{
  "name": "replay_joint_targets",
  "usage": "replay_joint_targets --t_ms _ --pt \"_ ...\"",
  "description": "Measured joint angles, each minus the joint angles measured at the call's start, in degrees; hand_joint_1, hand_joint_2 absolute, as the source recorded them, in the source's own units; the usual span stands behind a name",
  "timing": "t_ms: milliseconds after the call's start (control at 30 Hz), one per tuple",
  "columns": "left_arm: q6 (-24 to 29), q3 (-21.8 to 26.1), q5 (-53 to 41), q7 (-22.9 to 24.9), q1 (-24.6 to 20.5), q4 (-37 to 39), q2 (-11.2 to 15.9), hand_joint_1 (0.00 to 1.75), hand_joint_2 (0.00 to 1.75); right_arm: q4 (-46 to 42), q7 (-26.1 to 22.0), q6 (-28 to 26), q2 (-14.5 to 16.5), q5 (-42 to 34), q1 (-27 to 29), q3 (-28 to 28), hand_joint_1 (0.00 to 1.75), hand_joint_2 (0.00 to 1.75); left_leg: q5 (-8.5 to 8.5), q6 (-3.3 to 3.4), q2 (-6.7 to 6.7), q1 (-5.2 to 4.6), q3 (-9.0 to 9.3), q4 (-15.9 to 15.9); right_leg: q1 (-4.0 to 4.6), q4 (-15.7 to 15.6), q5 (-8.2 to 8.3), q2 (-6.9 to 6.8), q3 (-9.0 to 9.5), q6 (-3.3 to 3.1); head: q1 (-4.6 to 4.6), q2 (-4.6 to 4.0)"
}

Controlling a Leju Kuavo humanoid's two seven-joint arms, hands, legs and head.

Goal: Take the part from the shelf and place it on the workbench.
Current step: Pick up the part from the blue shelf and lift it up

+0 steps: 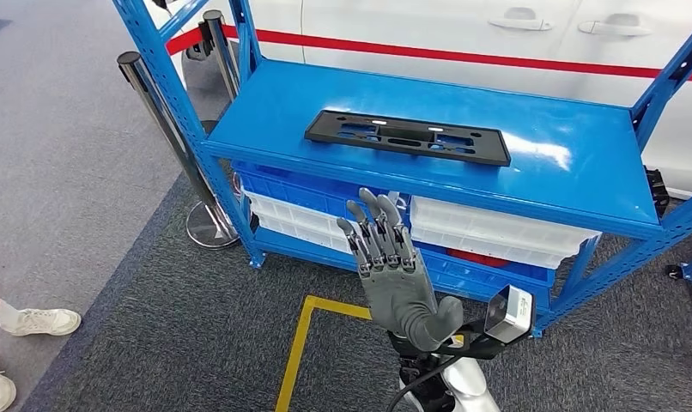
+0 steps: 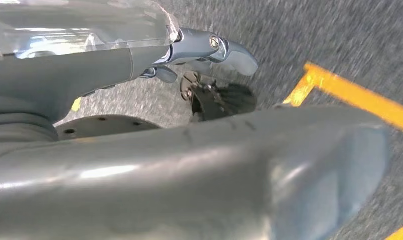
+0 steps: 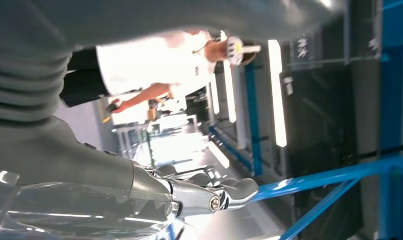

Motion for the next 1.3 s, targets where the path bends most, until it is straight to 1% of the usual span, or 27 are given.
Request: replay_joint_targets --t_ms 33,67,133,167,233,300,367,400,467,500,533,567,600,667,700,733,833,867,933,1000,1033,1067,1100,1133,1200,1233,1300 --pt "0.0 0.0 -0.1 0.1 0.1 0.0 0.0 0.0 0.0 0.2 0.0 0.0 0.0 0.1 0.3 -0.3 0.0 0.0 0.41 0.06 0.0 -0.01 -0.72 1.0 0.1 0.0 -0.05 0.02 0.07 -0.06 0.0 0.0" --pt "0.0 0.0 -0.3 0.2 0.2 0.0 0.0 0.0 0.0 0.4 0.0 0.0 0.0 0.2 0.6 -0.6 0.0 0.0 1.95 0.22 0.0 -0.01 -0.28 -0.4 0.18 0.0 -0.1 0.09 0.21 -0.08 0.0 0.0" --pt "0.0 0.0 -0.6 0.3 0.2 0.0 0.0 0.0 0.0 0.6 0.1 0.0 0.0 0.5 0.8 -1.2 0.0 0.0 6.1 0.76 -0.01 -0.07 2.79 -7.6 0.28 0.0 -0.25 0.21 0.57 0.01 0.01 0.0" --pt "0.0 0.0 -0.7 0.3 0.1 0.0 0.0 0.0 0.0 0.7 0.1 0.0 0.1 0.7 0.9 -1.4 0.0 0.0 7.47 1.08 0.0 -0.21 4.39 -11.2 0.38 0.1 -0.34 0.27 0.64 0.19 0.02 0.0" --pt "0.0 0.0 -0.9 0.4 0.1 0.0 0.0 0.0 0.0 0.7 0.1 0.1 0.3 0.9 1.2 -2.0 0.0 0.0 8.31 1.64 -0.03 -0.51 5.91 -14.8 0.49 0.1 -0.37 0.31 0.53 0.74 0.03 0.0" --pt "0.0 0.0 -1.2 0.5 0.1 0.0 0.0 0.0 0.0 0.8 0.1 0.2 0.4 1.2 1.5 -2.4 0.0 0.0 8.41 2.12 -0.08 -0.56 5.91 -15.1 0.52 0.0 -0.28 0.3 0.46 1.42 0.04 -0.01" --pt "-0.1 0.0 -1.5 0.6 0.1 0.0 0.0 0.0 0.0 0.7 0.2 0.3 0.4 1.5 1.6 -3.0 0.0 0.0 8.72 2.74 -0.02 -0.35 6.09 -15.5 0.45 1.3 -1.27 0.26 0.03 2.0 0.1 -0.01" --pt "-0.1 0.0 -1.7 0.6 0.0 0.0 0.0 0.0 0.0 0.7 0.2 0.3 0.5 1.6 1.7 -3.2 0.0 0.0 8.86 3.06 0.03 -0.24 6.17 -15.7 0.43 3.5 -2.68 0.23 -0.98 2.19 0.13 0.0" --pt "-0.2 0.0 -2.0 0.7 -0.1 0.0 0.0 0.0 0.0 0.7 0.3 0.4 0.6 1.8 2.1 -3.8 0.0 0.0 8.9 3.41 0.1 -0.34 6.08 -15.8 0.35 10.9 -6.33 0.21 -4.59 2.38 0.17 0.0" --pt "-0.2 0.0 -2.1 0.8 -0.1 0.0 0.0 0.0 0.0 0.7 0.4 0.4 0.6 1.9 2.4 -4.1 0.0 0.0 8.9 3.47 0.1 -0.4 6.02 -15.7 0.34 14.3 -7.51 0.21 -6.35 2.42 0.16 0.0" --pt "-0.2 0.0 -2.2 0.8 -0.1 0.0 0.0 0.0 0.0 0.7 0.6 0.4 0.6 2.0 2.6 -4.3 0.0 0.0 8.88 3.49 0.09 -0.44 6.0 -15.7 0.34 16.0 -7.55 0.2 -7.29 2.4 0.16 0.0" --pt "-0.3 0.0 -2.3 0.9 -0.1 0.0 0.0 0.0 0.0 0.7 0.7 0.4 0.6 2.0 2.8 -4.5 0.0 0.0 8.84 3.48 0.07 -0.46 6.02 -15.6 0.34 15.2 -6.42 0.2 -7.04 2.33 0.17 0.0" --pt "-0.3 0.0 -2.4 0.9 -0.1 0.0 0.0 0.0 0.0 0.5 0.8 0.4 0.6 2.1 3.0 -4.7 0.0 0.0 8.76 3.43 0.04 -0.47 6.07 -15.5 0.35 12.5 -4.56 0.18 -5.8 2.19 0.17 0.0" --pt "-0.5 0.0 -2.5 1.0 -0.1 0.0 0.0 0.0 0.0 0.2 0.9 0.4 0.6 2.2 3.1 -4.9 0.0 0.0 8.49 3.12 -0.02 -0.58 6.13 -15.3 0.5 4.5 -1.17 0.11 -1.95 1.76 0.17 0.0" --pt "-0.5 -0.1 -2.5 1.0 -0.2 0.0 -0.1 0.0 0.0 0.0 0.9 0.4 0.6 2.3 3.1 -4.9 0.0 0.0 8.35 2.86 -0.04 -0.66 6.12 -15.2 0.59 1.8 -0.38 0.1 -0.7 1.53 0.16 0.0" --pt "-0.6 -0.1 -2.6 1.0 -0.2 0.0 -0.1 0.0 0.0 -0.2 0.9 0.4 0.7 2.5 3.2 -4.9 0.0 0.0 8.25 2.54 -0.04 -0.73 6.11 -15.1 0.73 0.4 -0.17 0.12 -0.05 1.28 0.15 0.0" --pt "-0.8 -0.1 -2.7 1.1 -0.3 0.0 0.0 0.0 0.0 -0.8 1.0 0.4 0.9 2.9 3.7 -5.0 0.0 0.0 7.95 1.45 -0.01 -0.66 6.29 -15.2 0.76 -0.1 -0.14 0.29 0.17 0.39 0.14 0.0" --pt "-0.8 -0.1 -2.7 1.1 -0.3 0.0 0.0 0.0 0.0 -1.1 1.0 0.4 1.0 3.0 3.8 -5.1 0.0 0.0 7.35 1.13 0.02 -0.61 5.98 -14.3 0.64 -0.3 -0.14 0.28 0.41 0.06 0.07 0.0" --pt "-0.9 -0.1 -2.7 1.1 -0.3 0.0 0.0 0.0 0.0 -1.4 1.1 0.4 1.2 3.1 4.0 -5.1 0.0 0.0 4.63 0.64 0.06 -0.51 3.41 -8.9 0.45 -0.5 -0.24 0.17 0.85 -0.46 -0.07 0.0" --pt "-0.9 -0.1 -2.7 1.1 -0.2 0.0 0.0 0.0 0.0 -1.5 1.1 0.4 1.4 3.2 4.4 -5.2 0.0 0.0 1.71 0.35 0.06 -0.46 -0.66 -1.5 0.52 -0.5 -0.54 0.12 1.03 -0.67 -0.15 -0.01" --pt "-0.9 -0.1 -2.7 1.2 -0.1 0.0 0.0 0.0 0.0 -1.5 1.1 0.4 1.4 3.2 4.6 -5.3 0.0 0.0 1.48 0.32 0.06 -0.46 -1.97 0.6 0.56 -0.4 -0.73 0.14 1.17 -0.69 -0.15 -0.01" --pt "-1.0 -0.1 -2.7 1.2 -0.1 0.0 0.0 0.0 0.0 -1.5 1.1 0.4 1.4 3.2 4.7 -5.3 0.0 0.0 2.43 0.4 0.06 -0.47 -2.22 0.5 0.6 -0.4 -0.95 0.18 1.4 -0.66 -0.15 -0.01" --pt "-1.0 -0.1 -2.7 1.2 0.0 0.0 0.0 0.0 0.0 -1.5 1.1 0.4 1.4 3.3 4.8 -5.4 0.0 0.0 4.31 0.6 0.06 -0.49 -1.4 -1.7 0.64 -0.4 -1.21 0.23 1.75 -0.59 -0.15 0.0" --pt "-1.0 -0.1 -2.7 1.2 0.0 0.0 0.0 0.0 0.0 -1.6 1.1 0.4 1.4 3.3 4.9 -5.4 0.0 0.0 6.72 0.95 0.07 -0.55 0.33 -5.6 0.67 -0.4 -1.51 0.27 2.19 -0.48 -0.15 0.0" --pt "-1.0 -0.1 -2.7 1.2 -0.1 0.0 0.0 0.0 0.0 -1.8 1.1 0.4 1.5 3.4 4.9 -5.5 0.0 0.0 9.33 1.83 0.1 -0.9 3.64 -12.6 0.81 -0.4 -2.11 0.3 2.8 -0.03 -0.13 0.0" --pt "-1.0 -0.1 -2.7 1.2 -0.2 0.0 0.1 0.0 0.0 -2.0 1.1 0.4 1.6 3.4 4.9 -5.5 0.0 0.0 9.54 2.24 0.11 -1.11 4.52 -14.5 0.83 -0.5 -2.32 0.3 2.98 0.28 -0.12 0.0" --pt "-1.1 -0.1 -2.9 1.2 -0.1 0.0 0.1 0.0 0.0 -2.3 1.2 0.5 1.7 3.6 5.0 -5.6 0.0 0.0 9.02 2.94 0.06 -1.29 4.99 -15.4 0.82 -0.4 -2.3 0.3 3.29 0.97 -0.11 0.0"
